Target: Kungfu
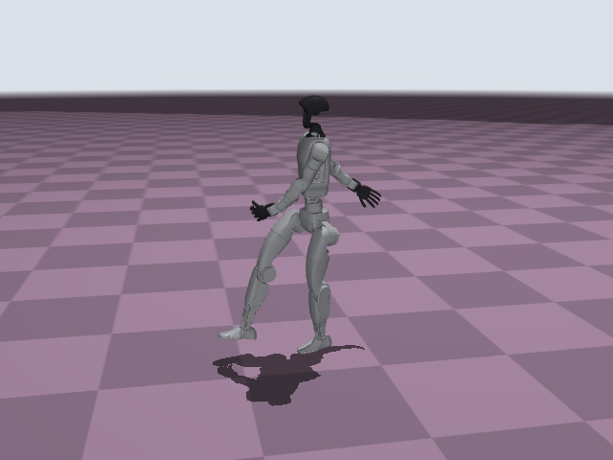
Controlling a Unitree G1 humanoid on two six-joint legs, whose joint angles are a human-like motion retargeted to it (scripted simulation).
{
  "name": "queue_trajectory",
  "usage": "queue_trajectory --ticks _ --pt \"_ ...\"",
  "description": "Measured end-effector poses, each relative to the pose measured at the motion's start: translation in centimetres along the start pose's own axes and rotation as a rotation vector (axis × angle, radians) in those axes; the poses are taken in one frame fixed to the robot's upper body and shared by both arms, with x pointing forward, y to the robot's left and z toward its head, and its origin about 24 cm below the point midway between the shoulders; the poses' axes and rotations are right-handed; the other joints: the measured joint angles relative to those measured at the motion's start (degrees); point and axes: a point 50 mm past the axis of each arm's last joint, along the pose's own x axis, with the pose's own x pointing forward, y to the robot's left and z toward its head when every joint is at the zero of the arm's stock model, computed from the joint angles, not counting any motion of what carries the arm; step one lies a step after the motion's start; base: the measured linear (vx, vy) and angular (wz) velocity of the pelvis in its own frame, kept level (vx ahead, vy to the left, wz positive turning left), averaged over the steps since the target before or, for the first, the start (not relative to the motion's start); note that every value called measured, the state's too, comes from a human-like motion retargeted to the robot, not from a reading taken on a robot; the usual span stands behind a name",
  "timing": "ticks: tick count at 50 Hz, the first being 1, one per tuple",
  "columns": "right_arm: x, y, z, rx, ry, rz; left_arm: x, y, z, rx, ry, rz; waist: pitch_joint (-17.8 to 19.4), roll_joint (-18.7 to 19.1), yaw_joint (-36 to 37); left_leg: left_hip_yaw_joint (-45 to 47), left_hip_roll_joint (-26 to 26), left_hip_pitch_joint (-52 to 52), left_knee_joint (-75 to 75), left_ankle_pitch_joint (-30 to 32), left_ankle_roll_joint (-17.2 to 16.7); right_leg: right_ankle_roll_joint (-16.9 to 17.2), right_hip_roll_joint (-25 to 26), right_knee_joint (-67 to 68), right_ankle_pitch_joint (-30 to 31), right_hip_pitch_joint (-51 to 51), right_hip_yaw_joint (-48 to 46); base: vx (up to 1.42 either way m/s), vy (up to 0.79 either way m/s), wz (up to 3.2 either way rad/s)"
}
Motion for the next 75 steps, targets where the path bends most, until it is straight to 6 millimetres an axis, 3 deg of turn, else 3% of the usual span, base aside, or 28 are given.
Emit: queue_trajectory --ticks 6,10,14,17,22,23,24,26,27,28,30,32,33,35,38,41,45,49,55,62,66,70,73,75 --pt "-3.2 0.2 10.6 -0.207 -0.491 -0.064 0.7 -0.4 4.3 0.270 -0.192 -0.040 -3.0 1.6 2.8 -1.9 -0.5 0.4 1.2 -1.6 -1.1 0.3 -1.4 2.6 0.6 -1.7 1.9 0.39 -0.18 0.11" --pt "-8.6 -1.5 16.4 -0.176 -0.877 -0.288 0.3 0.4 9.2 0.447 -0.413 0.012 -4.8 2.8 4.7 -2.8 -0.5 1.9 1.2 -2.7 -2.0 -0.7 -2.5 2.3 1.2 -4.7 3.6 0.53 -0.27 0.27" --pt "-19.0 -3.4 20.2 -0.111 -1.365 -0.496 -2.0 2.2 16.7 0.478 -0.731 0.096 -4.6 4.1 5.5 -3.8 0.0 4.3 1.7 -2.9 -3.1 -2.6 -2.9 1.3 1.8 -6.6 7.4 0.54 -0.30 0.50" --pt "-27.9 -2.8 20.6 -0.043 -1.766 -0.551 -5.5 3.0 23.2 0.533 -1.004 0.179 -4.5 5.2 6.0 -4.9 1.0 5.9 2.5 -2.7 -3.9 -3.7 -4.2 0.5 -1.1 -6.3 10.1 0.55 -0.35 0.97" --pt "-42.4 2.0 18.7 0.116 -2.456 -0.500 -11.3 2.5 32.4 0.640 -1.343 0.364 -6.8 5.7 6.1 -8.3 4.4 7.8 3.8 -3.6 -4.0 -3.5 -9.6 2.5 -10.1 -2.9 11.6 0.59 -0.54 1.68" --pt "-45.3 2.5 17.9 0.160 -2.587 -0.501 -12.0 2.1 34.0 0.660 -1.388 0.382 -7.2 4.6 5.8 -9.3 4.2 8.6 4.5 -4.4 -3.4 -0.3 -12.2 2.1 -8.3 -0.5 8.9 0.70 -0.77 1.90" --pt "-48.4 2.5 17.0 0.201 -2.719 -0.516 -12.8 1.9 35.6 0.698 -1.431 0.394 -9.0 3.6 6.4 -9.8 3.7 7.8 5.3 -4.9 -2.7 0.7 -13.7 4.6 -6.1 -2.2 8.5 0.60 -0.73 1.63" --pt "-54.7 1.7 14.9 0.320 -2.974 -0.585 -13.9 1.5 38.2 0.787 -1.484 0.397 -12.5 3.5 7.9 -11.4 4.2 3.8 8.7 -6.3 -2.1 -0.4 -13.5 12.9 -4.8 -9.5 9.9 0.42 -0.51 1.42" --pt "-57.9 1.1 13.8 -0.405 3.017 0.613 -13.9 1.5 39.2 0.821 -1.472 0.400 -12.5 4.3 7.9 -12.1 5.3 2.6 10.7 -6.8 -2.3 -1.1 -12.9 16.5 -6.2 -11.5 10.1 0.27 -0.43 1.50" --pt "-61.1 0.7 12.8 -0.484 2.892 0.596 -13.6 2.0 40.3 0.841 -1.419 0.424 -10.4 4.6 7.2 -11.0 6.3 3.4 11.1 -6.3 -2.8 -1.6 -13.4 18.6 -8.4 -10.6 9.1 0.16 -0.39 1.51" --pt "-65.6 -0.4 12.3 -0.635 2.746 0.606 -12.3 3.8 41.3 0.806 -1.233 0.447 -10.0 7.0 5.9 -7.5 9.7 2.2 11.5 -4.9 -5.6 -1.8 -15.4 24.0 -13.7 -10.7 5.8 0.10 -0.26 1.72" --pt "-68.2 -1.1 14.0 -0.741 2.832 0.604 -10.9 5.4 40.9 0.790 -1.039 0.417 -11.2 8.4 4.0 -4.1 12.2 -0.3 11.9 -3.3 -9.0 -2.1 -18.0 27.0 -15.4 -12.3 3.0 0.12 -0.34 1.72" --pt "-68.7 -2.3 15.1 0.835 -2.979 -0.543 -10.6 5.5 41.1 0.792 -0.984 0.406 -10.7 8.2 4.3 -0.8 13.4 -0.4 11.4 -2.4 -10.3 -2.3 -18.1 27.8 -15.9 -12.5 2.6 0.07 -0.53 1.19" --pt "-68.7 -4.3 17.1 0.632 -2.717 -0.295 -10.3 5.4 41.3 0.786 -0.963 0.433 -10.3 7.0 4.0 6.2 15.0 -0.6 8.8 0.0 -12.9 -2.6 -18.9 29.1 -17.5 -13.0 2.0 -0.08 -0.51 1.10" --pt "-69.0 -5.6 16.2 0.640 -2.686 -0.200 -11.5 4.4 42.2 0.756 -1.169 0.533 -8.3 7.6 0.3 18.1 19.8 -0.8 4.5 3.2 -15.8 -2.7 -20.7 30.1 -19.4 -11.7 -1.7 -0.22 -0.36 1.60" --pt "-70.5 -5.5 13.5 0.729 -2.866 -0.320 -12.7 4.4 42.3 0.743 -1.316 0.647 -6.4 9.2 -3.0 30.1 23.6 -0.2 0.9 5.4 -17.6 -3.1 -21.6 30.5 -21.8 -9.7 -5.0 -0.09 -0.29 1.32" --pt "-71.0 -5.4 12.3 0.721 -2.887 -0.559 -11.6 4.7 41.7 0.836 -1.198 0.687 -5.2 9.3 -3.5 40.9 25.6 1.0 -3.6 6.6 -19.5 -3.3 -21.5 31.1 -23.5 -9.7 -6.9 -0.11 -0.18 0.49" --pt "-71.4 -5.0 12.1 0.700 -2.903 -0.547 -9.9 5.2 40.2 0.836 -1.062 0.597 -4.1 9.7 -5.3 37.0 24.3 -2.5 -5.9 7.0 -20.3 -3.0 -23.8 31.6 -24.1 -11.6 -8.3 -0.19 -0.01 0.68" --pt "-71.6 -4.4 11.5 0.746 -3.011 -0.409 -8.4 6.1 37.9 0.762 -1.014 0.560 -3.3 11.3 -9.2 31.9 21.7 -7.1 -9.3 6.8 -20.3 -3.0 -28.2 32.6 -24.1 -14.5 -10.3 -0.12 0.09 0.68" --pt "-70.5 -4.6 12.5 0.660 -3.035 -0.353 -7.6 7.8 34.5 0.716 -0.942 0.494 -1.5 11.0 -9.5 30.9 21.2 -8.5 -9.5 8.5 -20.3 -3.7 -28.0 31.2 -21.5 -14.9 -9.1 -0.06 0.09 0.21" --pt "-69.4 -4.6 13.6 0.517 -3.048 -0.262 -7.7 9.8 31.3 0.641 -0.861 0.437 -1.6 10.6 -9.2 30.3 20.5 -9.0 -9.6 9.1 -20.3 -3.7 -28.1 30.9 -20.5 -15.2 -7.9 -0.02 0.07 0.17" --pt "-66.8 -4.3 16.0 0.356 -2.997 -0.086 -7.8 11.8 26.1 0.464 -0.781 0.345 -2.2 10.1 -7.9 29.6 20.4 -8.8 -9.6 9.4 -20.3 -3.4 -28.5 31.3 -20.8 -14.2 -8.2 0.02 0.00 0.19" --pt "-62.5 -2.7 19.3 0.175 -2.884 0.082 -8.2 12.4 19.9 0.286 -0.700 0.215 -3.7 9.5 -6.0 29.1 20.0 -9.1 -9.6 9.7 -20.3 -3.2 -29.2 31.8 -21.4 -14.1 -8.0 0.08 -0.02 0.26" --pt "-57.5 -1.4 21.5 0.047 -2.797 0.225 -8.6 11.9 14.3 0.150 -0.652 0.165 -4.7 9.2 -3.9 28.6 19.8 -9.5 -9.6 9.8 -20.3 -2.9 -29.7 32.4 -22.1 -14.2 -8.0 0.13 -0.01 0.34"
